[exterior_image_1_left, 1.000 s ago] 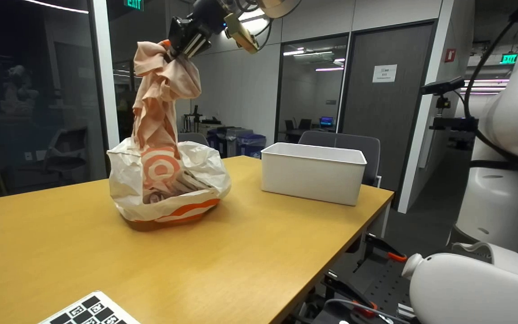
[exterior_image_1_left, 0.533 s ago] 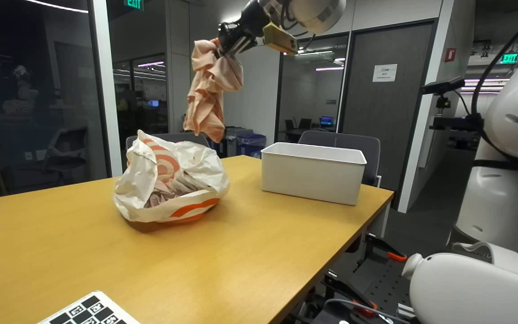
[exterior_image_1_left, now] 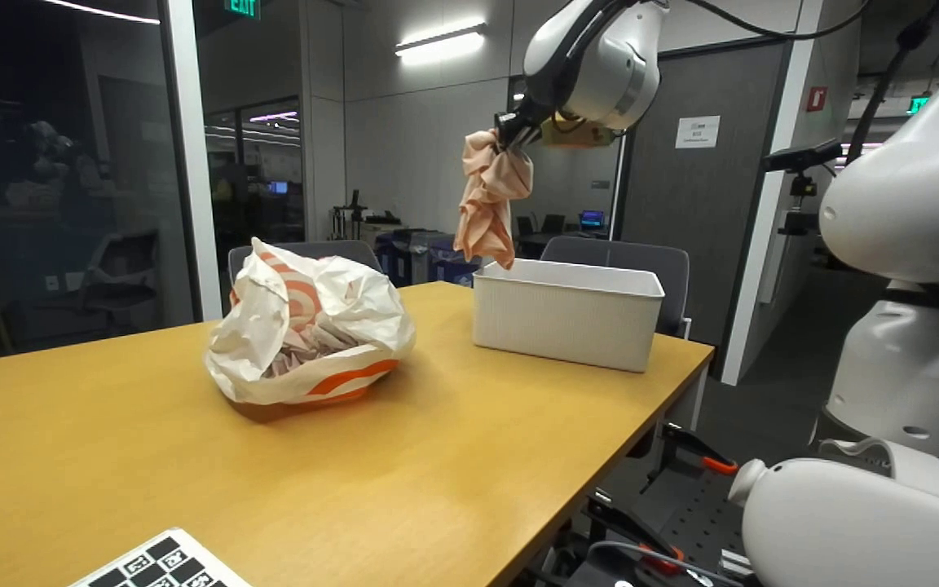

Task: Move the items, which are in the plastic, to the laundry basket

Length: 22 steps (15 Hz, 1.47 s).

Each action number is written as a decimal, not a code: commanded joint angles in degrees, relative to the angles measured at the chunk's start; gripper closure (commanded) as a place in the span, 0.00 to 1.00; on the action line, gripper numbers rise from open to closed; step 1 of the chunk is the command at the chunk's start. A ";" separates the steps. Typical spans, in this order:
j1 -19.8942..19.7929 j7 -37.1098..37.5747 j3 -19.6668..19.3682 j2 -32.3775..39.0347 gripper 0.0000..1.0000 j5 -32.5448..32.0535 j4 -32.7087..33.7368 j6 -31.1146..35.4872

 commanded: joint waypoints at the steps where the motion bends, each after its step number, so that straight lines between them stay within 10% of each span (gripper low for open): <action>1: -15.82 -1.04 9.99 0.42 0.97 4.73 -3.57 5.46; 4: -29.42 -2.88 21.94 -0.82 0.97 13.45 -8.34 3.81; 5: -33.80 -1.64 26.17 -1.17 0.62 14.15 -9.12 3.73; 11: -49.73 3.43 49.53 -9.83 0.25 20.68 -7.75 0.30; 14: -50.56 5.93 54.51 -13.73 0.01 21.08 -4.60 -0.52; 22: -29.99 24.58 49.15 -3.26 0.00 -5.00 3.19 -4.87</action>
